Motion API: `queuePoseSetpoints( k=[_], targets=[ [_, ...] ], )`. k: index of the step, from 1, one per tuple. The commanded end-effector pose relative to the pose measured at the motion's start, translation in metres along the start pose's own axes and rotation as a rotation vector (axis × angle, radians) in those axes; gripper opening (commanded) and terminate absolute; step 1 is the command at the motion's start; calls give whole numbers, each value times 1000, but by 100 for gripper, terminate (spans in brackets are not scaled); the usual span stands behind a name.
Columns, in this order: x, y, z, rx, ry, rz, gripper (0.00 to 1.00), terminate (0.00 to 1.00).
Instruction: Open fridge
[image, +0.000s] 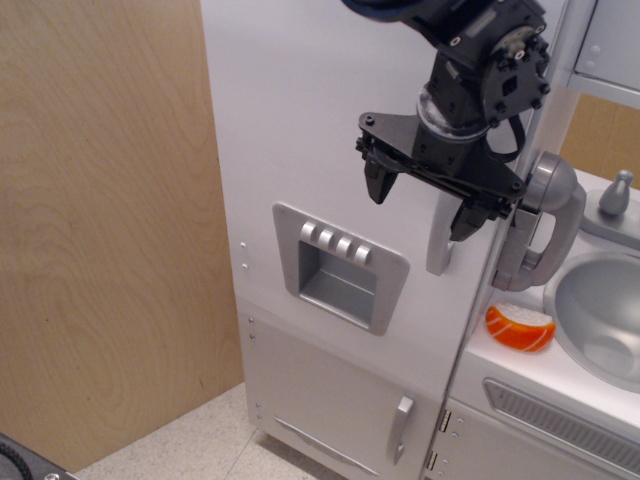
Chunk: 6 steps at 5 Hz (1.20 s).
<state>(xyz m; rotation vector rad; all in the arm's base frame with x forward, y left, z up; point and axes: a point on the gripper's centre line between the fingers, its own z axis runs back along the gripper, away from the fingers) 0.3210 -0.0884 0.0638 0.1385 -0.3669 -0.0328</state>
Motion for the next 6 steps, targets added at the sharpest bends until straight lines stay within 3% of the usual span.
queuePoseSetpoints(
  k=[1, 2, 3, 6],
  targets=[
    [22, 0, 7, -34, -49, 9, 100, 0],
    [23, 1, 6, -57, -51, 0, 100, 0],
    [24, 8, 9, -107, -29, 3, 0, 0],
    [28, 20, 5, -54, -128, 75, 0, 0]
  ],
)
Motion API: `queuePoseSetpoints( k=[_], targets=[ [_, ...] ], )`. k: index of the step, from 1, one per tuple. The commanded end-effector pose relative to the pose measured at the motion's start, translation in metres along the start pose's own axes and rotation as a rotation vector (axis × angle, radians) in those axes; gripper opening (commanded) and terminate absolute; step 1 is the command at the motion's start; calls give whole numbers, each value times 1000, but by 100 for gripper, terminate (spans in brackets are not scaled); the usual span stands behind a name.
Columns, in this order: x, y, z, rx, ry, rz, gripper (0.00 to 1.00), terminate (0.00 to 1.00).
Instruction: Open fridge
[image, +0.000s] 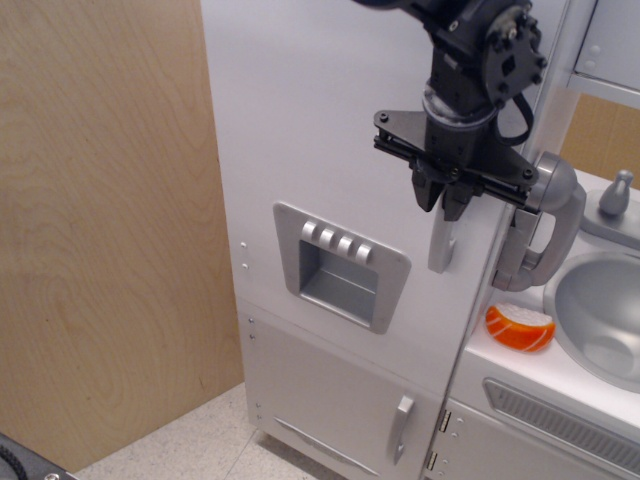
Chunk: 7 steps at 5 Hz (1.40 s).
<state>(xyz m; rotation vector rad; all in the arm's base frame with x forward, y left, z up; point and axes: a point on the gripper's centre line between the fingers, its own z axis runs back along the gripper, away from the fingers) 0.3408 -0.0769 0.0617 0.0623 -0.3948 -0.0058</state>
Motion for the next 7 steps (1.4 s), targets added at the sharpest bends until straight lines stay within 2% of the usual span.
queuePoseSetpoints(
  k=[1, 3, 4, 5, 6, 7],
  targets=[
    [-1, 9, 21, 16, -103, 15, 0, 0],
    [-39, 20, 41, -28, -61, -52, 0, 0],
    [-56, 30, 47, -37, -45, -76, 100, 0],
    [-75, 24, 48, -12, 67, -80, 100, 0],
    [-93, 7, 59, -46, 124, -127, 100, 0],
    [-94, -26, 58, -85, 198, -233, 100, 0]
  ],
)
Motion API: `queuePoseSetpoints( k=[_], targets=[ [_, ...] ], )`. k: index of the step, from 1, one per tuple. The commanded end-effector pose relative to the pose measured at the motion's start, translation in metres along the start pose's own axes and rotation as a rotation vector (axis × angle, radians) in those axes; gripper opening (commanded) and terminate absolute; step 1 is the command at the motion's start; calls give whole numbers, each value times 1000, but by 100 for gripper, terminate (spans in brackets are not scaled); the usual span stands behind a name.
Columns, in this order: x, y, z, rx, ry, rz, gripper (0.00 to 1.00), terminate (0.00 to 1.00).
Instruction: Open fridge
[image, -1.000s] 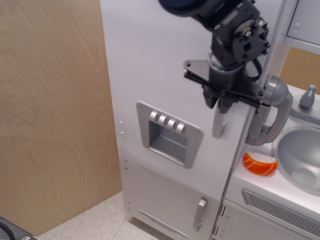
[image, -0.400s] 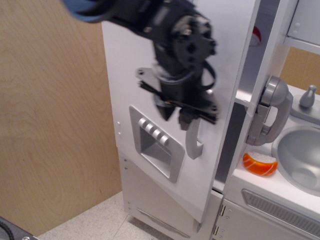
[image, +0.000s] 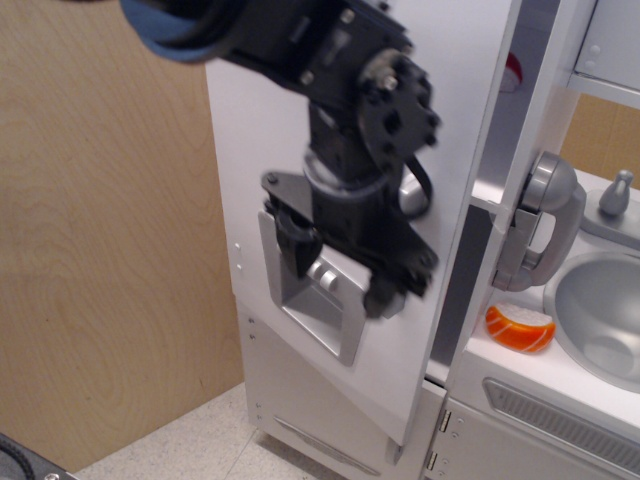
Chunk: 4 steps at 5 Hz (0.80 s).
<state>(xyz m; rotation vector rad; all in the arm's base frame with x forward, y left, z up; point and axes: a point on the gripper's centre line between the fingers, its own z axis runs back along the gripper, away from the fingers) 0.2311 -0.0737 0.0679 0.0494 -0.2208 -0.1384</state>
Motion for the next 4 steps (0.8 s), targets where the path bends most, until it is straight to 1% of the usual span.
queuePoseSetpoints(
  k=[1, 2, 3, 4],
  targets=[
    [20, -56, 6, -60, 88, -226, 100, 0],
    [39, -80, -2, -72, 144, -266, 100, 0],
    [55, -99, -13, -60, 129, -281, 100, 0],
    [67, -100, -18, -58, 60, -279, 100, 0]
  ],
)
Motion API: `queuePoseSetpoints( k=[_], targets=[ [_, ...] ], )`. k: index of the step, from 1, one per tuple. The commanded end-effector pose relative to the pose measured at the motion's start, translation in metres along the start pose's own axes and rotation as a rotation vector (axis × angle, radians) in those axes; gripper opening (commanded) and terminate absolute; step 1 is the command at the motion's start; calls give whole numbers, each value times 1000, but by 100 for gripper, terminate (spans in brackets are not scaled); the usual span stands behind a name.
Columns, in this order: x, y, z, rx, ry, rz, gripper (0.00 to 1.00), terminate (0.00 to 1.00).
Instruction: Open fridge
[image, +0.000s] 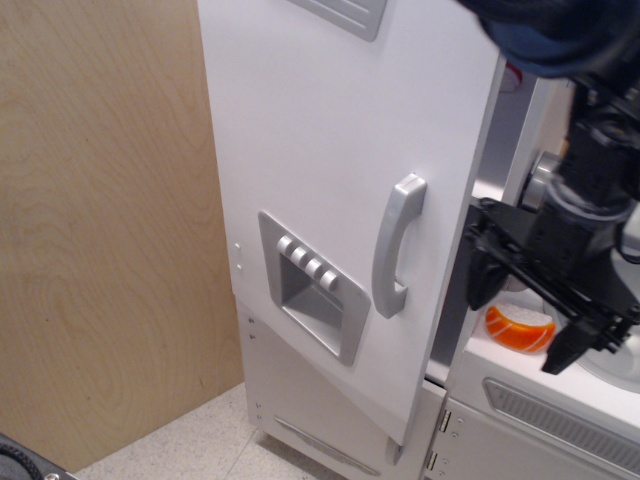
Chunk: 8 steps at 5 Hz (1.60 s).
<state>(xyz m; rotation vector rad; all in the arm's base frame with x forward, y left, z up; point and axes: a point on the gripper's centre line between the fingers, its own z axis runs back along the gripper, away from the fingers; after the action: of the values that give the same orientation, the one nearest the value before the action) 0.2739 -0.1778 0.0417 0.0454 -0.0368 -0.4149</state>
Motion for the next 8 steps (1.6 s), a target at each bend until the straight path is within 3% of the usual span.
queuePoseSetpoints(
  k=[1, 2, 4, 5, 6, 8],
  targets=[
    [23, 10, 17, 23, -153, 6, 100, 0],
    [29, 22, 21, 41, -181, 41, 100, 0],
    [24, 52, 26, 153, -235, 177, 100, 0],
    [8, 60, 28, 167, -229, 181, 100, 0],
    [-18, 66, 39, 137, -210, 178, 100, 0],
    [-77, 95, 49, 142, -244, 240, 100, 0]
  ],
)
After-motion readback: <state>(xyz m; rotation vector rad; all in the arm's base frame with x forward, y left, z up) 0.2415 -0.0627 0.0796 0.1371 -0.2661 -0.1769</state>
